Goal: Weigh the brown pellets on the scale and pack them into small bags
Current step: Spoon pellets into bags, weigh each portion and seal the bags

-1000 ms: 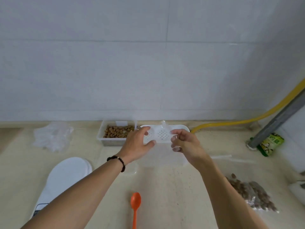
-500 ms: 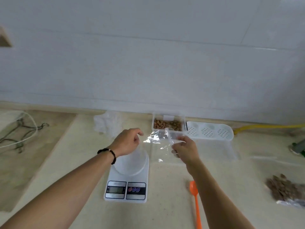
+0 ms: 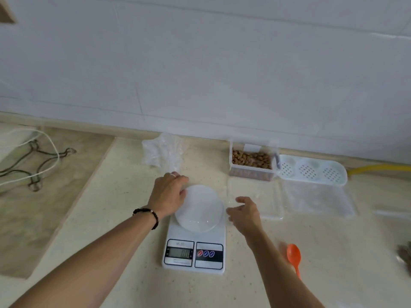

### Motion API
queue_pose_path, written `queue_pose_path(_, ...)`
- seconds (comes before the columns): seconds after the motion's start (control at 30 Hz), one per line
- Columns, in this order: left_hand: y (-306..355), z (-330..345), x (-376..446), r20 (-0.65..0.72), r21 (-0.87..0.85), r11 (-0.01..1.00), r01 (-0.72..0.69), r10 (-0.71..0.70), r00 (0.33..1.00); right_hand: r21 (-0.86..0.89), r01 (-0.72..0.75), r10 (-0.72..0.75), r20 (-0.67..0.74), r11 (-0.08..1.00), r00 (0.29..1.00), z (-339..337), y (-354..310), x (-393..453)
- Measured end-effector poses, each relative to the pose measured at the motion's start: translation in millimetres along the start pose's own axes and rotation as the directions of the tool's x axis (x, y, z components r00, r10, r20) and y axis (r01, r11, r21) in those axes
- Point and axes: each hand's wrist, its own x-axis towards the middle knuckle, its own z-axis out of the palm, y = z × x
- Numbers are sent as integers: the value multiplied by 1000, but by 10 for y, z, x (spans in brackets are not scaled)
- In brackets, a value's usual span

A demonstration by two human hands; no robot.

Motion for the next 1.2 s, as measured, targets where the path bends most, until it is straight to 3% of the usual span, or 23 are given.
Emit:
queue_pose_path(0.1, -49, 63, -140, -46, 10, 999, -45, 45, 998, -81, 13, -19, -64, 997, 998, -3, 66, -75)
queue_pose_path(0.3, -110, 215, -814, -44, 75, 997, -20, 23, 999, -324, 196, -240, -101, 925, 965, 6, 359, -488)
queue_pose_path(0.43, -107, 377, -1388, -91, 104, 995, 9, 1, 996, -511, 335, -421, -60, 792, 905, 122, 629, -863)
queue_pose_path(0.6, -129, 752, -1932, -32, 80, 995, 59, -57, 998, -665, 437, -530, 73, 605, 845, 253, 1022, -1206)
queue_pose_path(0.83, -146, 936, -2026, -86, 85, 991, 104, -97, 992, -797, 456, -590, 160, 396, 791, 418, 1335, -1181)
queue_pose_path(1.07, -157, 948, -2038, -99, 67, 993, 94, -87, 991, -829, 445, -603, 172, 338, 779, 478, 1363, -1132)
queue_pose_path(1.2, -146, 952, -2038, -94, 79, 992, 103, -95, 991, -833, 416, -604, 128, 366, 787, 533, 1338, -1151)
